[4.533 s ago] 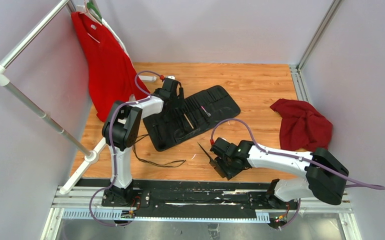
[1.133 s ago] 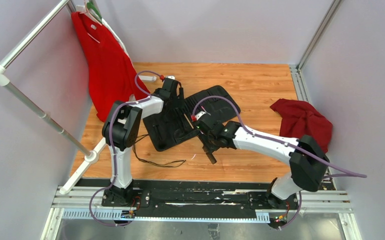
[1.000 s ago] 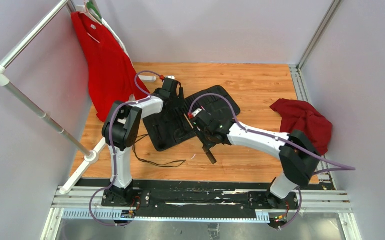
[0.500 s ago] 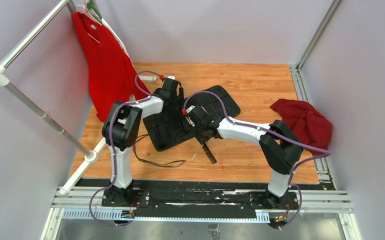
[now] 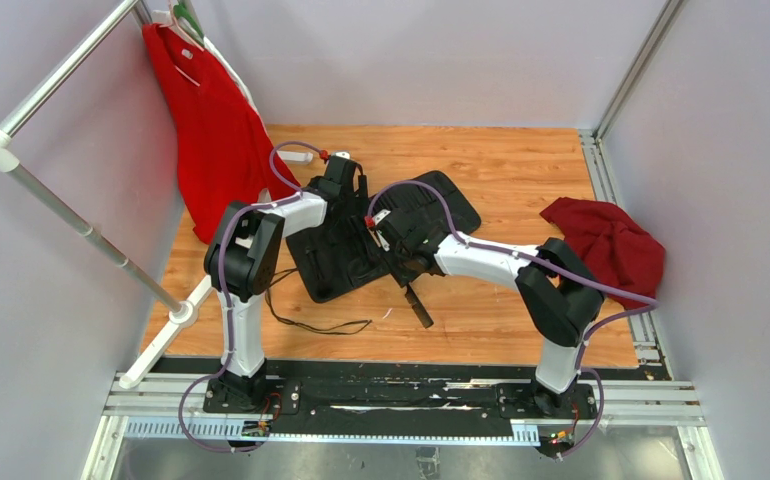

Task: Organize the makeup
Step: Pick up the makeup tool from the center of the board.

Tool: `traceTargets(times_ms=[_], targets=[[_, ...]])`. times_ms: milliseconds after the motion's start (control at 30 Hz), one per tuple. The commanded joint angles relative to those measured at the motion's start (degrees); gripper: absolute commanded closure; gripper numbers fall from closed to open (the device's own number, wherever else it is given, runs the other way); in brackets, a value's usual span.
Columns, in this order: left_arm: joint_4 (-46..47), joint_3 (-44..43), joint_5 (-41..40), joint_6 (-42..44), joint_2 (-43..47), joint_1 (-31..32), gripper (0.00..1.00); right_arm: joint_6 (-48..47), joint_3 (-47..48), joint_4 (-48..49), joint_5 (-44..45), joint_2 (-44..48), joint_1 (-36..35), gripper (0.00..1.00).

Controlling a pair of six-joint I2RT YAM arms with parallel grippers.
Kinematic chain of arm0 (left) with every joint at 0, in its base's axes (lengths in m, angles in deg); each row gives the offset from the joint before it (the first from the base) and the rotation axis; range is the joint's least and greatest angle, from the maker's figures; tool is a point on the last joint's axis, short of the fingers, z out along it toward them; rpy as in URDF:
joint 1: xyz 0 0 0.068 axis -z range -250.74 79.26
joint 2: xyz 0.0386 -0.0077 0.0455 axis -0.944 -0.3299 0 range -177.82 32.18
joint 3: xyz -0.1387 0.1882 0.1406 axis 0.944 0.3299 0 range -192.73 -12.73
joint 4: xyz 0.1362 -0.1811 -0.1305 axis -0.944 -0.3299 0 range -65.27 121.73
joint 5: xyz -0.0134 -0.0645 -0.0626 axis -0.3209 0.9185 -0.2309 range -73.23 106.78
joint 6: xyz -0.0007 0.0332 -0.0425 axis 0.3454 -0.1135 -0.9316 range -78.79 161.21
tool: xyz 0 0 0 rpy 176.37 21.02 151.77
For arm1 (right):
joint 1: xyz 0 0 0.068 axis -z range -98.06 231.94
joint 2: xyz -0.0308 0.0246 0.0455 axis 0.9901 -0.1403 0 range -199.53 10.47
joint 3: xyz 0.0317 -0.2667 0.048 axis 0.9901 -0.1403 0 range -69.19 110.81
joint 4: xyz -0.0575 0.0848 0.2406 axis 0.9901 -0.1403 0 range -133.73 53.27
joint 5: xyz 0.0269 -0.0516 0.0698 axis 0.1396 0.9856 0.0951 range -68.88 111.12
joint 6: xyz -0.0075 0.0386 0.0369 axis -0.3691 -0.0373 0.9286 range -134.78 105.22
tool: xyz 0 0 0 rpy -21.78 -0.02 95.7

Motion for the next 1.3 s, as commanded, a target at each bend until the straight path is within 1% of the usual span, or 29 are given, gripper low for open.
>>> traceTargets(times_ms=[0, 867, 1133, 1267], targets=[[-4.3, 2.8, 4.6, -1.6, -3.1, -0.2, 0.08, 0.1, 0.9, 1.3, -0.6, -1.5, 0.9, 0.59], [-4.3, 2.8, 4.5, -1.6, -3.1, -0.3, 0.08, 4.9, -3.7, 3.4, -3.4, -0.8, 2.5, 0.66], [-4.4, 2.7, 4.5, -1.6, -3.2, -0.2, 0.08, 7.2, -5.1, 4.1, -5.3, -0.4, 2.8, 0.76], [-4.4, 2.7, 4.5, -1.6, -3.2, -0.2, 0.08, 7.9, -5.9, 4.2, -5.2, 0.3, 2.9, 0.78]])
